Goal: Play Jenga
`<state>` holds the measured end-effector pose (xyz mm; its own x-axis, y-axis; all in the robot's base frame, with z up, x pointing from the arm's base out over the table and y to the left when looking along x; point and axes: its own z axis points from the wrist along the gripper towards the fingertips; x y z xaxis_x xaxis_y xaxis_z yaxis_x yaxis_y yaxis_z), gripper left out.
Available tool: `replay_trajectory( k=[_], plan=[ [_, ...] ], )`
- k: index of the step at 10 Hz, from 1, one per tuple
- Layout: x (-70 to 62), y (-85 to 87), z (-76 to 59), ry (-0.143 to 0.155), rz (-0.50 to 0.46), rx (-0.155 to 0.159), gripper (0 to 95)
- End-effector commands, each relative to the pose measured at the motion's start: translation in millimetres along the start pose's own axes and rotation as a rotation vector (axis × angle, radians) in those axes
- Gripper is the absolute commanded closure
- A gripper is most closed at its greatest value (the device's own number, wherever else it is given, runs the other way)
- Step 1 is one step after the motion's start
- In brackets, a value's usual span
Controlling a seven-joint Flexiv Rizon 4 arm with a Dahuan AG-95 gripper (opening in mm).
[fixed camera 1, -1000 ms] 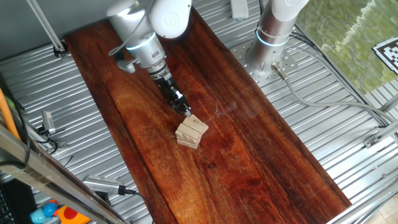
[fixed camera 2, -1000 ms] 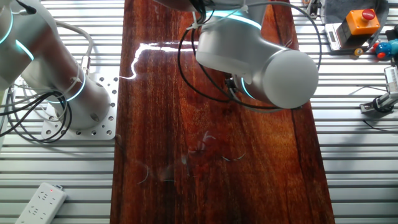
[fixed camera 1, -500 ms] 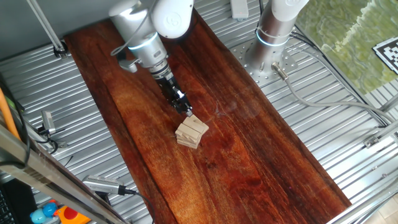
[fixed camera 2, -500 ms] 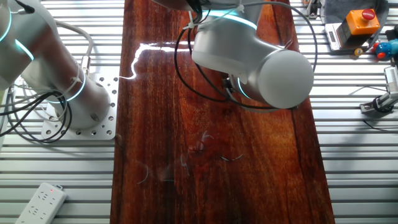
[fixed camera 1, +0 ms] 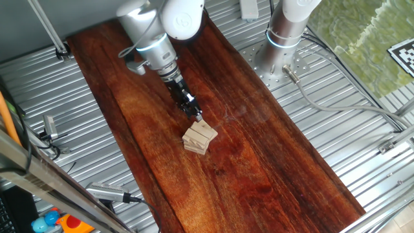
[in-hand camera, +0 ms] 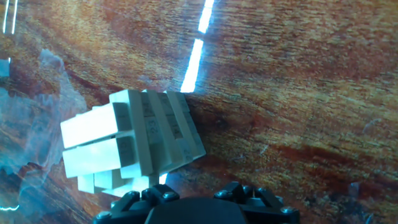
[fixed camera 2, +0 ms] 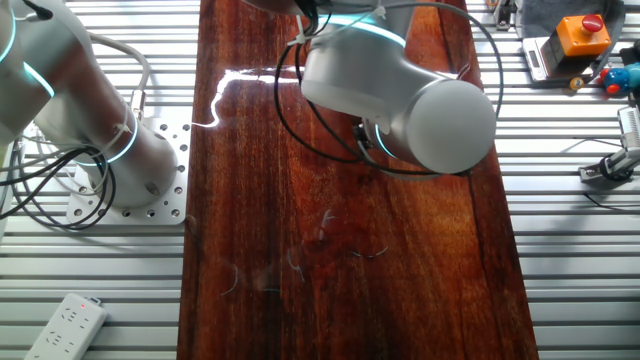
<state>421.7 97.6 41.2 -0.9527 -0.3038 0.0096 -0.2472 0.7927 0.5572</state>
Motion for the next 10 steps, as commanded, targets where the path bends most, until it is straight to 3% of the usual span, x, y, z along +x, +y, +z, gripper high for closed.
replay_trajectory(
  k=[1,3,4,10],
  plan=[
    [2.2,0.7,1.1,0.000,0.003,0.001,57.0],
    [5.4,2.0,2.6,-0.001,0.006,0.002,57.0],
    [5.6,2.2,2.6,-0.001,0.009,0.003,38.0],
    [2.5,-1.4,-8.1,-0.007,-0.013,-0.004,38.0]
  ],
)
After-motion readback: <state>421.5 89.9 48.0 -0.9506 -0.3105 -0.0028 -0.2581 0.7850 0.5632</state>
